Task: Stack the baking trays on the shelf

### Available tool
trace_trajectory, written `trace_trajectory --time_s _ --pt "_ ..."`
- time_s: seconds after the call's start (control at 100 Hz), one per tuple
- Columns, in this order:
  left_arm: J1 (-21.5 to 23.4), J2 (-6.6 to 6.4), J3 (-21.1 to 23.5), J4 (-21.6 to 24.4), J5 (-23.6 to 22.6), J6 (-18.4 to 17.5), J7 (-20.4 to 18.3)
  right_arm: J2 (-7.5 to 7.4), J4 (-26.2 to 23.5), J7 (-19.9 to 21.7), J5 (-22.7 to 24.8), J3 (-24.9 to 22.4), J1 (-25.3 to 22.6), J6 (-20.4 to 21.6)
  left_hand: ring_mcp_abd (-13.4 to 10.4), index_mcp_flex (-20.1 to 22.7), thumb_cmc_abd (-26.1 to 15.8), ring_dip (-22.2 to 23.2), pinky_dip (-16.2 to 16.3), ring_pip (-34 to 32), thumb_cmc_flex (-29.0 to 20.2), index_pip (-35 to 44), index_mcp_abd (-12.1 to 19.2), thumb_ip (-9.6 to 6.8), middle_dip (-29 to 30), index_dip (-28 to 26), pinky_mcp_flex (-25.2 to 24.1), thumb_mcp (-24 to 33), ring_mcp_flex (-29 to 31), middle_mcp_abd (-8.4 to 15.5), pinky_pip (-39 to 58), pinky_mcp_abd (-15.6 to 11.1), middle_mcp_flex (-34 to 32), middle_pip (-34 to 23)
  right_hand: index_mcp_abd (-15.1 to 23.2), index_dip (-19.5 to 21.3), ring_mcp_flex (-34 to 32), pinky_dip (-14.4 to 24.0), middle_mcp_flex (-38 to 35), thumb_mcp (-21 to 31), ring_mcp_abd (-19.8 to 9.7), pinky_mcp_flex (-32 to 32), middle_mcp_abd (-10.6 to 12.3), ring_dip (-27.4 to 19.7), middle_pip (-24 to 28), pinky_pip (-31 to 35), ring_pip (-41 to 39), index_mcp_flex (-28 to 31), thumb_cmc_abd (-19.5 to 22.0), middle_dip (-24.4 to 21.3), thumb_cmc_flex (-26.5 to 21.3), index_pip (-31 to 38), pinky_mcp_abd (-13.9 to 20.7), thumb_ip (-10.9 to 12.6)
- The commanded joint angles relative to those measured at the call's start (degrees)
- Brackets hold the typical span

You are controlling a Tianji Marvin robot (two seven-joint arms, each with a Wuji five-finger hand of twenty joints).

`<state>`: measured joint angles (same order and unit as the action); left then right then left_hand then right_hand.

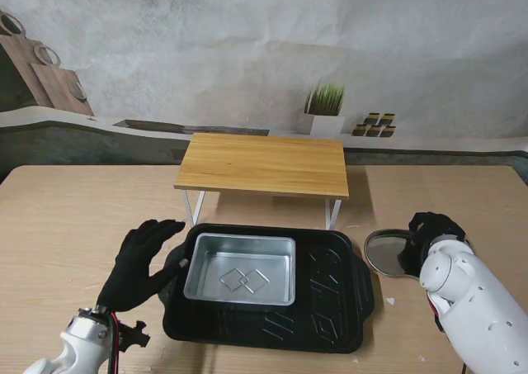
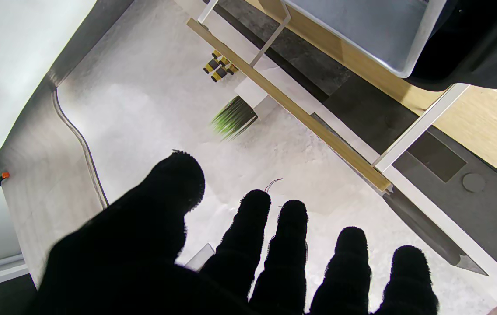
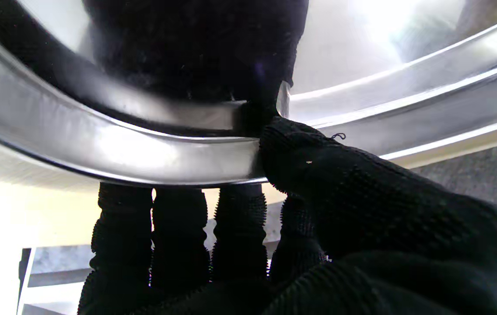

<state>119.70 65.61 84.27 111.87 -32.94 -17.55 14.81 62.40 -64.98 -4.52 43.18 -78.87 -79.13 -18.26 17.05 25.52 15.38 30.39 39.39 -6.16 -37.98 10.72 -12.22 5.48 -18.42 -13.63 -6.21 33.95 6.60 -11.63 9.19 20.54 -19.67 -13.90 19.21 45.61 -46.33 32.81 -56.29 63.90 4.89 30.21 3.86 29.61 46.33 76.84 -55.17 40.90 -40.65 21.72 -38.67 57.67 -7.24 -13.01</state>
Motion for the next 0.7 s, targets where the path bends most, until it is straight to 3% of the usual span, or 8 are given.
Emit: trace_trajectory --time_s 0.0,0.19,0.31,0.35,0.53,0.69 --pt "0.1 0.19 0.1 0.2 0.2 -0.2 -0.9 0.21 -1.2 1.5 -0.6 -0.3 -0.8 0.3 -0.4 1.2 -1.2 0.4 0.8 1.1 -0.4 -0.4 -0.4 -1.0 -0.5 -0.5 -0.8 0.2 -0.2 -1.4 -0.3 0.0 -0.3 0.5 2.6 3.8 -3.6 -0.8 -3.0 1.2 1.5 1.9 -1.1 -0.2 6.7 3.9 -5.4 2.0 3.2 2.7 -5.1 2.7 -1.6 -0.6" --pt "0.2 0.21 0.1 0.2 0.3 -0.2 -0.9 -0.17 -4.6 5.6 -2.1 -2.3 -2.6 0.7 -0.3 1.2 -1.3 0.4 0.9 1.1 -0.4 -0.5 -0.5 -0.98 -0.5 -0.5 -0.9 0.1 -0.2 -1.5 -0.3 0.0 -0.5 0.6 0.3 8.9 -1.5 0.9 4.2 -0.3 4.2 1.2 -1.9 2.0 15.3 9.1 -14.8 1.3 8.3 14.2 -10.9 4.0 -0.8 1.4" --pt "0.2 0.24 0.3 0.2 0.5 -0.4 -0.9 -0.09 -6.0 6.5 -3.6 -3.5 -3.5 1.1 -0.3 1.3 -1.3 0.4 0.9 1.1 -0.3 -0.5 -0.6 -0.98 -0.5 -0.5 -0.9 0.1 -0.1 -1.5 -0.2 0.1 -0.6 0.7 -1.0 12.3 -4.3 2.4 5.2 1.6 3.8 4.1 -3.2 4.4 18.2 13.4 -19.4 3.7 8.9 19.7 -12.2 4.8 -1.2 2.5" --pt "0.2 0.24 0.3 0.2 0.5 -0.5 -0.9 0.01 -6.3 6.4 -4.3 -3.9 -3.7 1.1 -0.3 1.3 -1.3 0.4 1.0 1.1 -0.3 -0.5 -0.6 -0.99 -0.5 -0.5 -0.9 0.1 -0.2 -1.5 -0.2 0.1 -0.7 0.7 -1.4 14.8 -6.0 2.8 4.8 2.2 3.3 5.7 -3.6 7.6 18.7 15.2 -20.4 5.2 9.1 21.9 -12.6 4.8 -1.3 2.5" --pt "0.2 0.25 0.5 0.2 0.7 -0.8 -1.0 0.35 -8.1 6.6 -6.6 -5.4 -5.0 1.0 -0.3 1.3 -1.3 0.4 1.2 1.1 -0.4 -0.6 -0.6 -0.98 -0.5 -0.5 -0.9 0.0 -0.2 -1.6 -0.1 0.1 -0.7 0.8 -1.6 17.6 -10.2 4.1 4.2 3.3 2.3 10.6 -4.5 10.5 20.7 19.8 -24.3 8.5 9.3 24.9 -13.4 6.1 -1.1 2.6" --pt "0.2 0.25 0.6 0.2 0.9 -1.1 -1.1 0.54 -10.7 7.6 -9.0 -7.4 -6.8 0.9 -0.4 1.4 -1.2 0.4 1.3 1.1 -0.3 -0.6 -0.7 -1.0 -0.6 -0.5 -0.9 0.1 -0.2 -1.6 -0.1 0.1 -0.8 0.8 -1.5 18.9 -10.7 4.4 4.0 3.7 1.8 11.3 -4.7 11.3 21.2 20.5 -25.2 10.5 9.8 26.2 -13.6 6.5 -1.2 2.5"
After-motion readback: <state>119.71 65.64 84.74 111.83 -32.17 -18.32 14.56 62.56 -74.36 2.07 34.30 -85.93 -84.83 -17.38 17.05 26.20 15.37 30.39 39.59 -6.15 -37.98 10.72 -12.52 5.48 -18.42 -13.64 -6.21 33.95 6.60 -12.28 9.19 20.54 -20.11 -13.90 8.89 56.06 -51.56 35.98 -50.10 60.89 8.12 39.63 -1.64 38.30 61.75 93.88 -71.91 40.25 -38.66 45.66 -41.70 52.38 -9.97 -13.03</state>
